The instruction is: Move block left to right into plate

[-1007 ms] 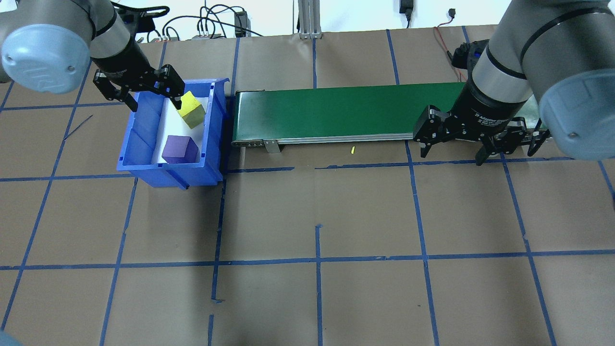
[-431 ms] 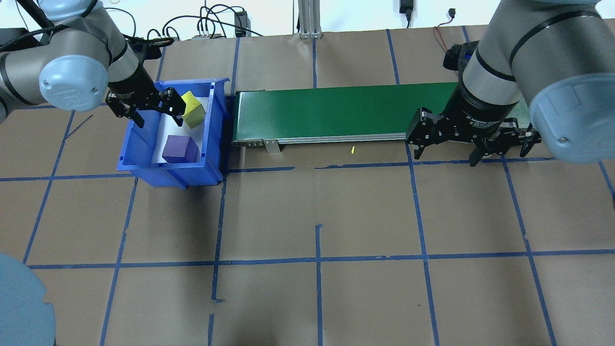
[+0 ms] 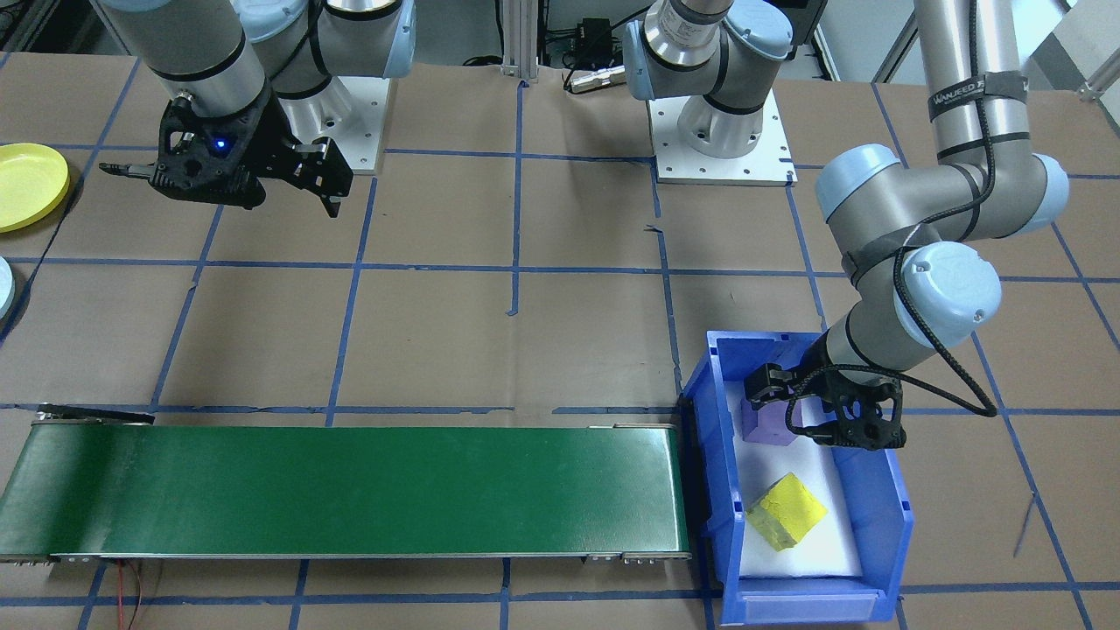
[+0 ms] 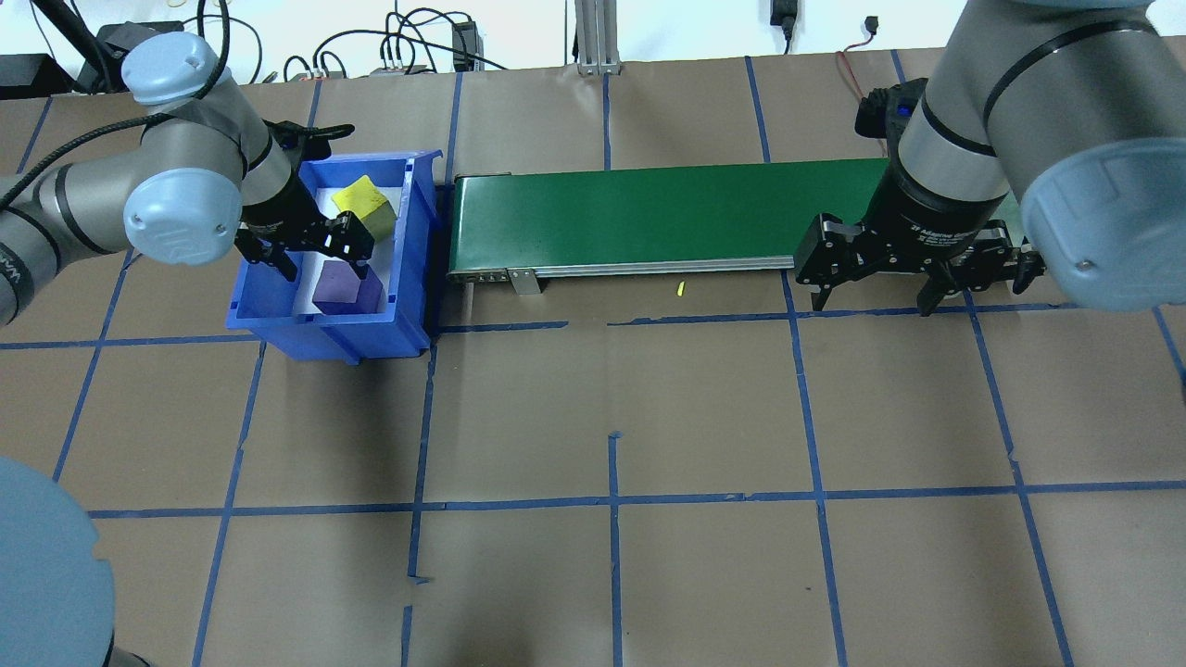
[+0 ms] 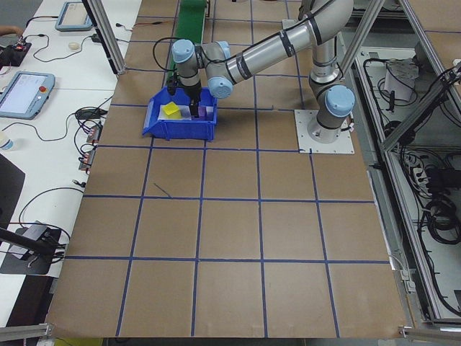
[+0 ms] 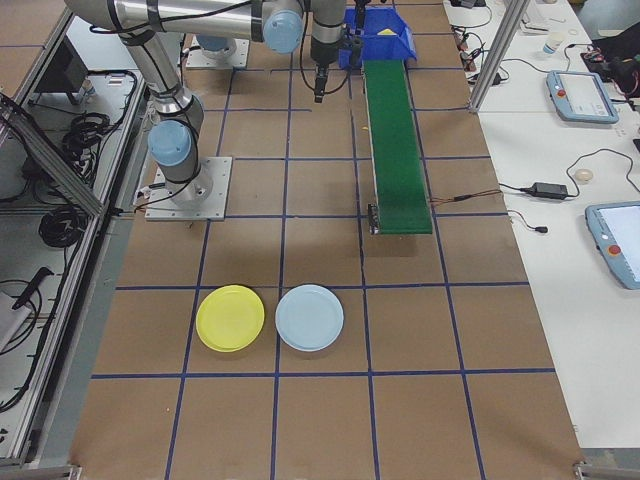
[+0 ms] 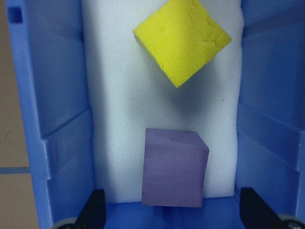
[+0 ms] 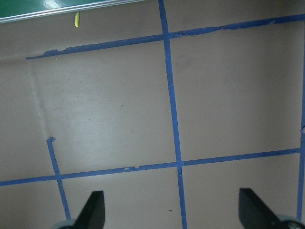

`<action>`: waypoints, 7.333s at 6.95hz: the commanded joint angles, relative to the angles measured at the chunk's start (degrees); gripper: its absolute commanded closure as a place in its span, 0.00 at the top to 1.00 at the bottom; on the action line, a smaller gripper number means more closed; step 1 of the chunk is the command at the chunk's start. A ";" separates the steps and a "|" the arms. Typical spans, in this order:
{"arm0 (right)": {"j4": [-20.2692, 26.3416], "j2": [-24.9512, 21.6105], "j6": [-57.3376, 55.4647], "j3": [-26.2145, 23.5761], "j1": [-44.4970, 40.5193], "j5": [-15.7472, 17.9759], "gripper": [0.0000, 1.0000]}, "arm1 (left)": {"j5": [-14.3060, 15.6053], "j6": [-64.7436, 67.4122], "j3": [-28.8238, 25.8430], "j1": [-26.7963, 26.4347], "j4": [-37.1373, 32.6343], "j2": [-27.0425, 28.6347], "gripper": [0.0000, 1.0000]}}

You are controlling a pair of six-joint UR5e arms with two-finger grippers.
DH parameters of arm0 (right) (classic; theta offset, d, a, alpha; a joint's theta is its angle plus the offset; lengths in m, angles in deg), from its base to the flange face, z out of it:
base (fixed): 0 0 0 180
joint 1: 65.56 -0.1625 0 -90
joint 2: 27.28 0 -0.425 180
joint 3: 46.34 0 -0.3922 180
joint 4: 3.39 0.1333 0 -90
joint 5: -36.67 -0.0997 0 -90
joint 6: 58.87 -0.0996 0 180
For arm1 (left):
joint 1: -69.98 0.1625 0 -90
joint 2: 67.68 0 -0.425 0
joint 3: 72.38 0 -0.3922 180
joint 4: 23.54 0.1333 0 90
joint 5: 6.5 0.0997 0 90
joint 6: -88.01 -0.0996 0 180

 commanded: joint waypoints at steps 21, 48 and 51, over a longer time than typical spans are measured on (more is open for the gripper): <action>-16.25 9.18 2.92 0.52 0.55 -4.47 1.00 | -0.22 11.97 -18.21 -13.22 -1.05 2.26 1.00; -29.21 33.83 -5.26 13.97 0.46 -20.15 1.00 | -1.52 19.38 -15.15 -15.81 -4.54 1.44 0.46; -32.02 35.49 -4.47 13.45 0.55 -19.01 0.96 | -1.26 18.61 -15.16 -16.16 1.74 5.07 0.48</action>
